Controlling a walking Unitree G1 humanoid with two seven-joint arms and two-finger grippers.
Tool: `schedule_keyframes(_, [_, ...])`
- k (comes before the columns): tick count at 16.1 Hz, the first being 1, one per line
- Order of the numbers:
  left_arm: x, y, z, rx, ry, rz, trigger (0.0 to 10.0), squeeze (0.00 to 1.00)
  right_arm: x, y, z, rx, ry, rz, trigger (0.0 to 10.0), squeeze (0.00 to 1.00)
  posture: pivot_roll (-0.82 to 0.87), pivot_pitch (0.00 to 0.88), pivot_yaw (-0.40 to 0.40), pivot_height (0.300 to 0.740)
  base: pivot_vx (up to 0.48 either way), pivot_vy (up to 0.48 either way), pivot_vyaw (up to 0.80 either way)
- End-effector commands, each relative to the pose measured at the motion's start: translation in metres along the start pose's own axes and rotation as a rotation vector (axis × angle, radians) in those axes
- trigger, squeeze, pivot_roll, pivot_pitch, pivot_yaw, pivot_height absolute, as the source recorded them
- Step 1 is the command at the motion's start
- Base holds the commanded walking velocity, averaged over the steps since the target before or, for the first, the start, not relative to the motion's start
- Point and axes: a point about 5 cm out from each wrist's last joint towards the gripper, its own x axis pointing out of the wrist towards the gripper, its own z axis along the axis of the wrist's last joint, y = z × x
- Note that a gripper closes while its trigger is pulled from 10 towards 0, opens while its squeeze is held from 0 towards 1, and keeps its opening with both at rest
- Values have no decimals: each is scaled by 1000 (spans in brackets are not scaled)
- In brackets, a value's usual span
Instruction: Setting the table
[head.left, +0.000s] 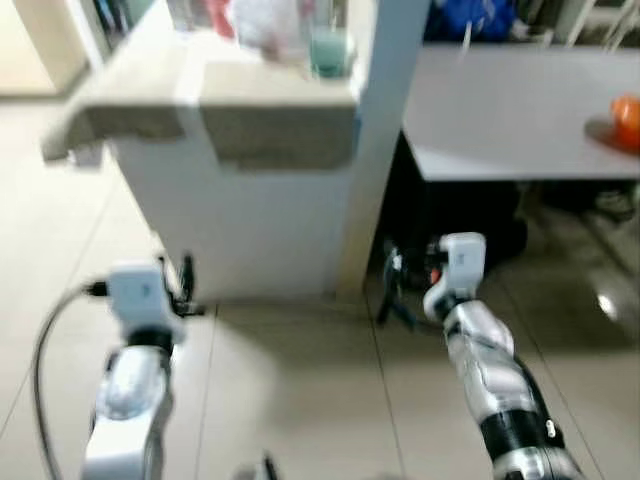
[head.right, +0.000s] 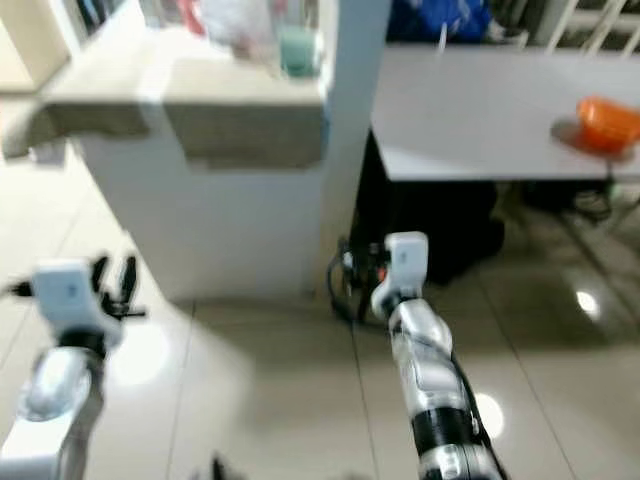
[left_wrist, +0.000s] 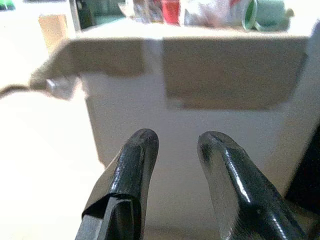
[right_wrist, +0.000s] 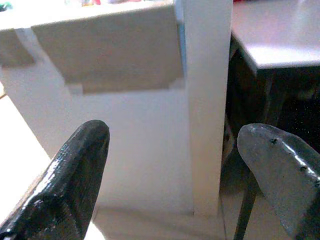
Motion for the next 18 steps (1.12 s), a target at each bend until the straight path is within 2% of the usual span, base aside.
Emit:
schedule_keyframes(1, [5, 6, 12, 52, -51, 20, 10000, 0, 11, 5, 15, 2, -59, -9, 10000, 0, 23, 32, -39, 740, 0, 480, 0])
schedule_keyframes(3, [9, 5, 8, 61, -8, 14, 10000, 0, 15, 7, 15, -5, -55, -5, 10000, 0, 23, 29, -36, 740, 0, 240, 0])
schedule_keyframes(5, [11, 0, 9, 71, -14, -12, 10000, 0, 16, 11, 14, -9, -55, 8, 10000, 0, 26, 23, -28, 740, 0, 0, 0])
schedule_keyframes(7, [12, -6, 8, 39, -2, -11, 10000, 0, 16, 19, 9, -29, -52, 37, 10000, 0, 30, 14, -25, 740, 356, 322, 0])
schedule_keyframes(9, [12, -7, 8, 44, -4, -22, 10000, 0, 15, 21, 6, -35, -46, 46, 10000, 0, 33, 11, -27, 740, 381, 289, 0])
schedule_keyframes(11, [11, -9, 6, 40, 3, -30, 10000, 0, 13, 25, 1, -65, -35, 67, 10000, 0, 33, 3, -27, 740, 443, 0, 0])
schedule_keyframes(17, [13, -16, 4, 54, 21, -62, 10000, 0, 13, 29, -3, -70, -20, 77, 10000, 0, 27, 0, -21, 740, 468, 0, 0])
schedule_keyframes(18, [13, -16, 4, 51, 18, -64, 10000, 0, 14, 30, -6, -62, -3, 76, 10000, 0, 26, 0, -20, 740, 480, 0, -750])
